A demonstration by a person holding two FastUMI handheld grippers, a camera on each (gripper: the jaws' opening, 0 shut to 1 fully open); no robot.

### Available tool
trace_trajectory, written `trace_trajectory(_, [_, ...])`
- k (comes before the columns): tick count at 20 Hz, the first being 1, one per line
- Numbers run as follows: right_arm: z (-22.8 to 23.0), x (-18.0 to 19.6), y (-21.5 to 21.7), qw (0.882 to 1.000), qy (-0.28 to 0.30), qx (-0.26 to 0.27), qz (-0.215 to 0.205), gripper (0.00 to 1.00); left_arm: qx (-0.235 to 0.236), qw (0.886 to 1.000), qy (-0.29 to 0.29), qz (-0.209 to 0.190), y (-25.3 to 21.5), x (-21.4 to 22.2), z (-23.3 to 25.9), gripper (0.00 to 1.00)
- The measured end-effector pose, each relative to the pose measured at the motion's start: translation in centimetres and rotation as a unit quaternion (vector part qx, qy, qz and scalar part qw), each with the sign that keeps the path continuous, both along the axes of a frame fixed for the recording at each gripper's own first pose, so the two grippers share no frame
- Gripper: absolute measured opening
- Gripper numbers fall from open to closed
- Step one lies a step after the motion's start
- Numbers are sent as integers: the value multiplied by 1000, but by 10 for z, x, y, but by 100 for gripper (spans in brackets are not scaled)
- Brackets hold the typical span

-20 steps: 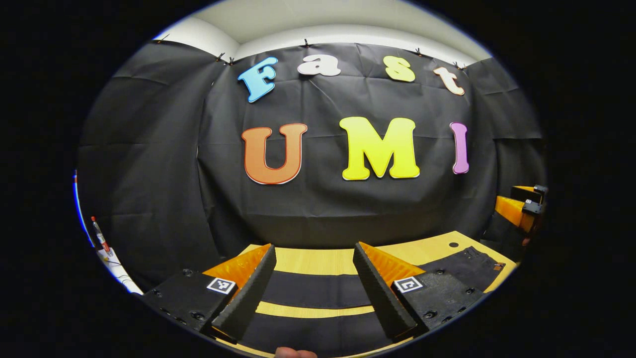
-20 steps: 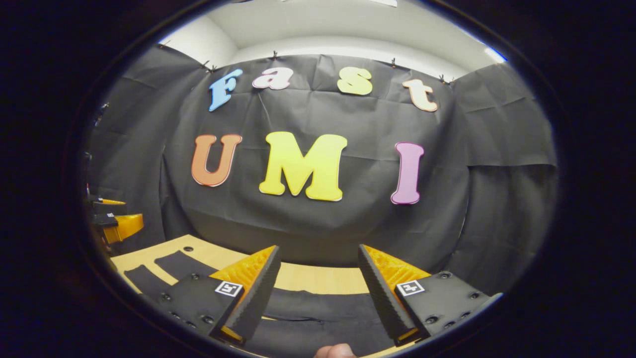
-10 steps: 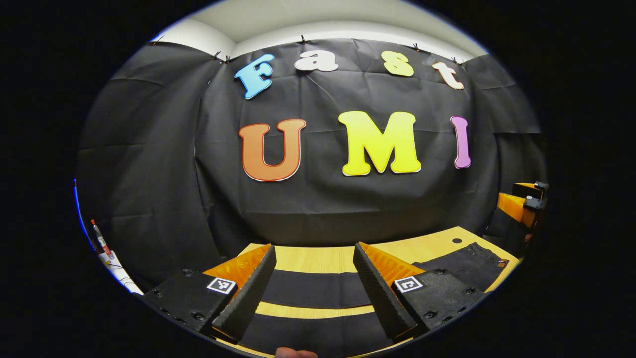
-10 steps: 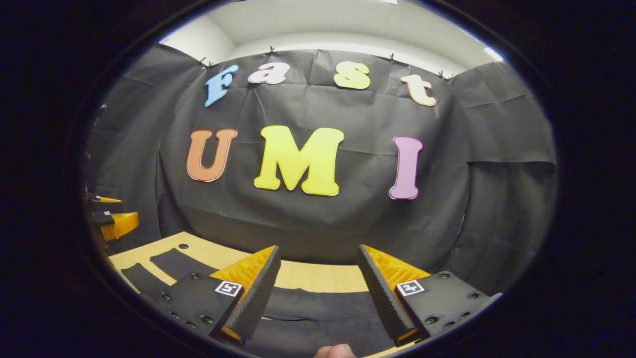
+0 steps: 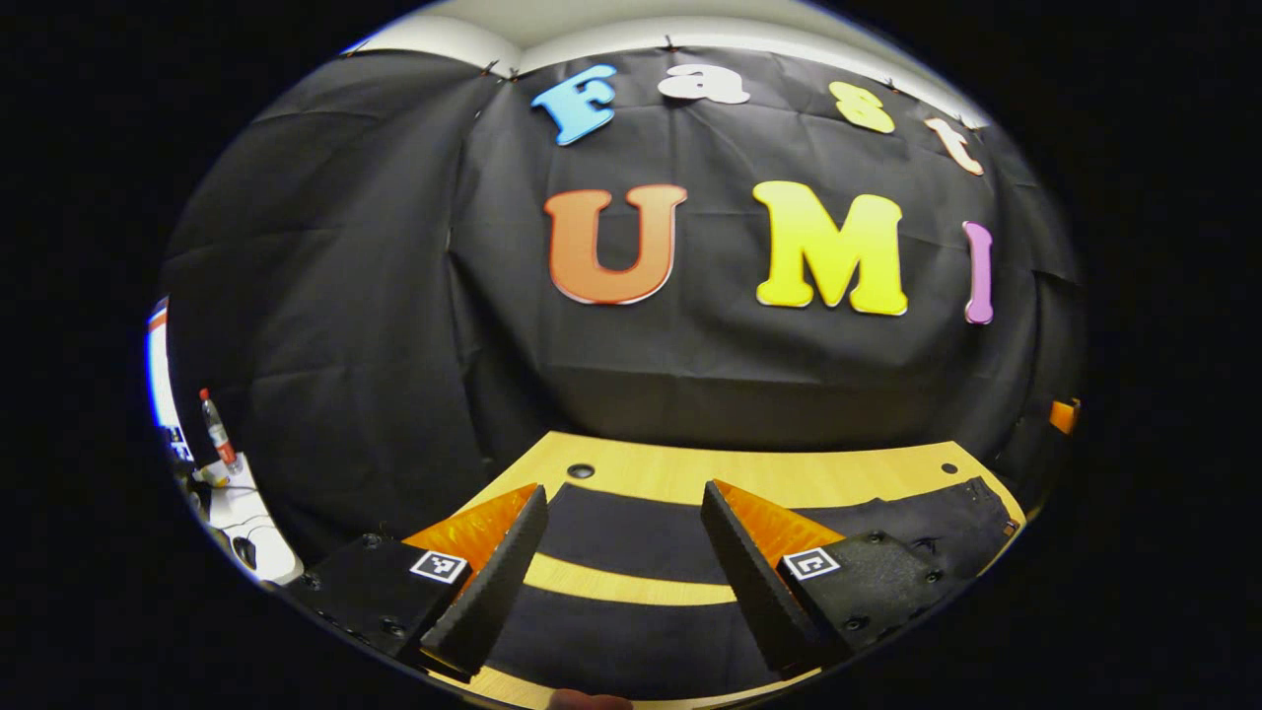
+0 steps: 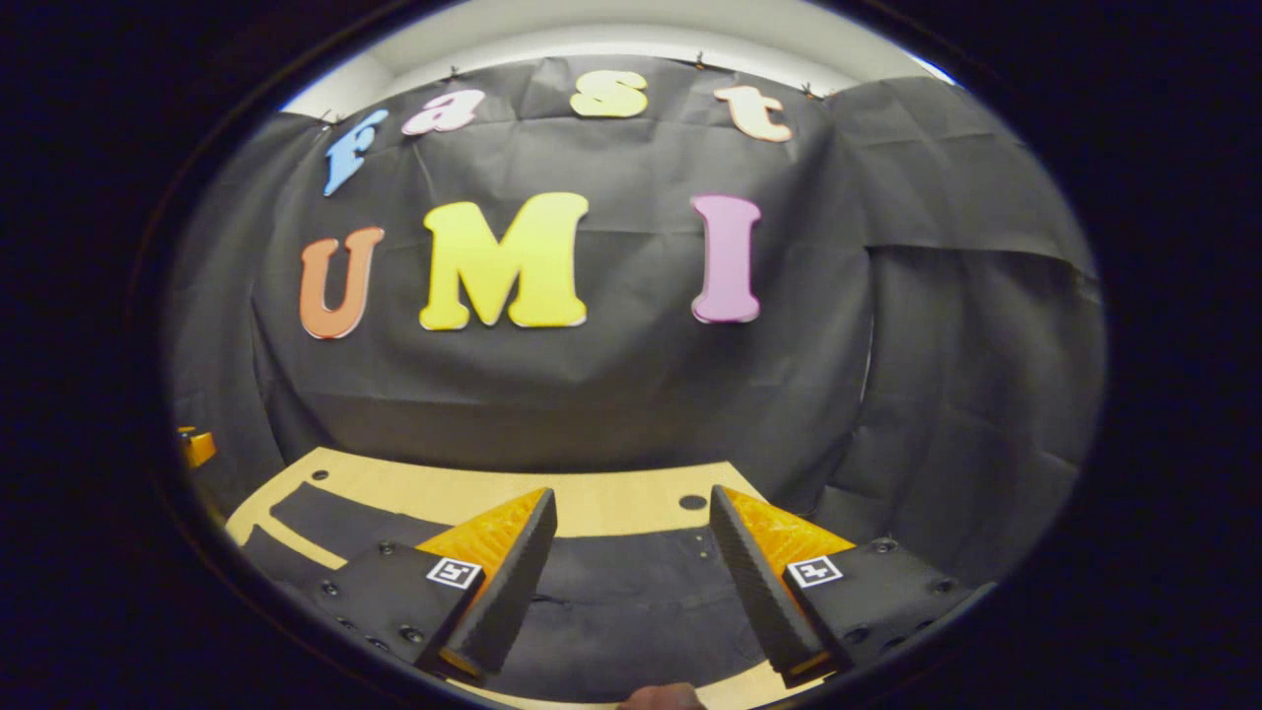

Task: Grasp the waist and the cuffs of the jeans and fold them to make the two legs overlap; first hold the waist and fold one-third of the jeans toward the cuffs, then hold the cuffs and fold the remaining one-third in the same direction to finish folding.

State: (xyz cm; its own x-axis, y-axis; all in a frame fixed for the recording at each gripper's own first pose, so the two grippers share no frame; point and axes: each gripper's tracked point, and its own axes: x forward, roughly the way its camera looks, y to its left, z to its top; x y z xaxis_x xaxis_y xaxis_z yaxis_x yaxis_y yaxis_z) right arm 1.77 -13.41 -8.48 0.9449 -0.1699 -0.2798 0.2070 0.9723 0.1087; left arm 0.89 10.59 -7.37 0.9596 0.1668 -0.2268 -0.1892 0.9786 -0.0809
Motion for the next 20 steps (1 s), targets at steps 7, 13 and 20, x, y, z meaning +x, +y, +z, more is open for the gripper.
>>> trace_trajectory(7, [-119,-44,-75,961,151,223,-68,94,-260,948,159,90,36,-83,-128,99])
trace_trajectory(13, [-200,-76,-87,867,207,431,-143,98,-533,799,180,211,14,-104,-202,99])
trace_trajectory(20, [-234,-74,-103,835,225,471,-174,92,-576,771,149,226,13,-69,-205,98])
